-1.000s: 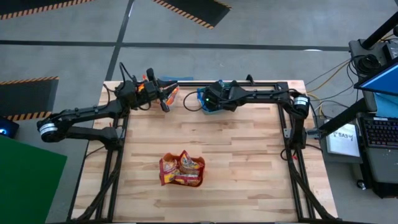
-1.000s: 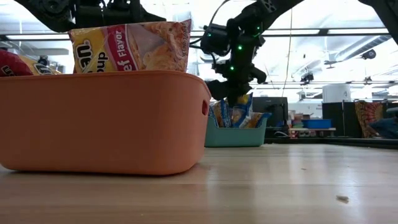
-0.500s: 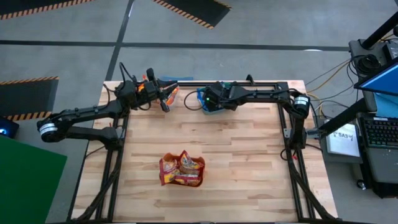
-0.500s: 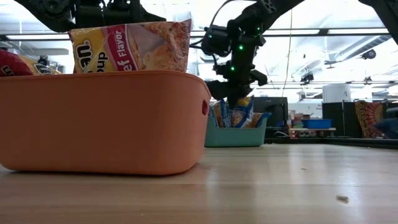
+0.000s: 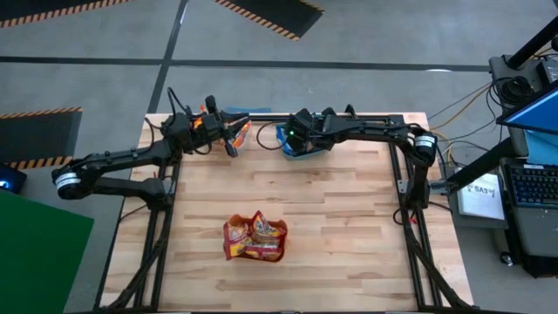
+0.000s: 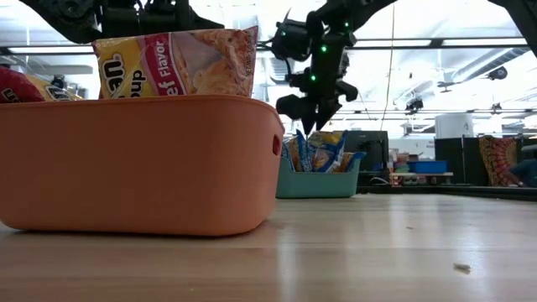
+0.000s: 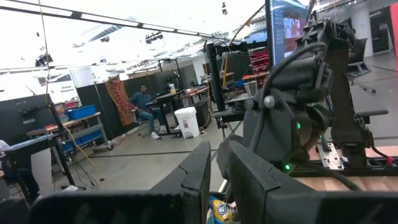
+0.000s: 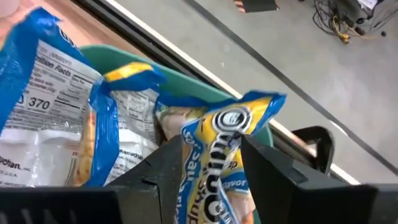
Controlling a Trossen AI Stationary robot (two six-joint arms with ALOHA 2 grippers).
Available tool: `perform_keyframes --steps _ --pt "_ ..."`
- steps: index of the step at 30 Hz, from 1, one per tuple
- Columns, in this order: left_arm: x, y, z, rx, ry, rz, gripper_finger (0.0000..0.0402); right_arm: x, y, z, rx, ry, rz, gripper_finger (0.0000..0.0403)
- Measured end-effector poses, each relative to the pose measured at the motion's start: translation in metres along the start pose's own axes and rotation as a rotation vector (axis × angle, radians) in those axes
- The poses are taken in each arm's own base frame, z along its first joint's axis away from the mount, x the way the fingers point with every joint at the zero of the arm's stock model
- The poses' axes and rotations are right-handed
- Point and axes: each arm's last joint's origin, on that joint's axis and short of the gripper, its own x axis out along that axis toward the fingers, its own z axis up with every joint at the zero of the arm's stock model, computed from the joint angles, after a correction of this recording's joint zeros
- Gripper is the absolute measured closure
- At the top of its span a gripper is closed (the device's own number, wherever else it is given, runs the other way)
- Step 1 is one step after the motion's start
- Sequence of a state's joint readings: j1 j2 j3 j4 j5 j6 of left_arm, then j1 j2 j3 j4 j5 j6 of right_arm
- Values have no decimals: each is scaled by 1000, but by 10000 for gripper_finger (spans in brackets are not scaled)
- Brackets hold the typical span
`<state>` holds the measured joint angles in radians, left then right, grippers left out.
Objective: Sort Maruchan noodles
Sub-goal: Put the blue noodle pack into the green bin
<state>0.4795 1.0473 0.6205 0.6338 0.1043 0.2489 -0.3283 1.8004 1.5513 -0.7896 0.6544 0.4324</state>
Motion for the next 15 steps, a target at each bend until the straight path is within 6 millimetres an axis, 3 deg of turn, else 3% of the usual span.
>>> perform_keyframes --steps 6,12,15 --pt "0 0 0 0 0 0 363 -1 -10 11 -1 -16 -6 282" --pt "0 0 0 0 0 0 363 21 -23 9 46 3 -43 378" --pt "0 0 0 0 0 0 363 33 -18 0 53 -1 -37 389"
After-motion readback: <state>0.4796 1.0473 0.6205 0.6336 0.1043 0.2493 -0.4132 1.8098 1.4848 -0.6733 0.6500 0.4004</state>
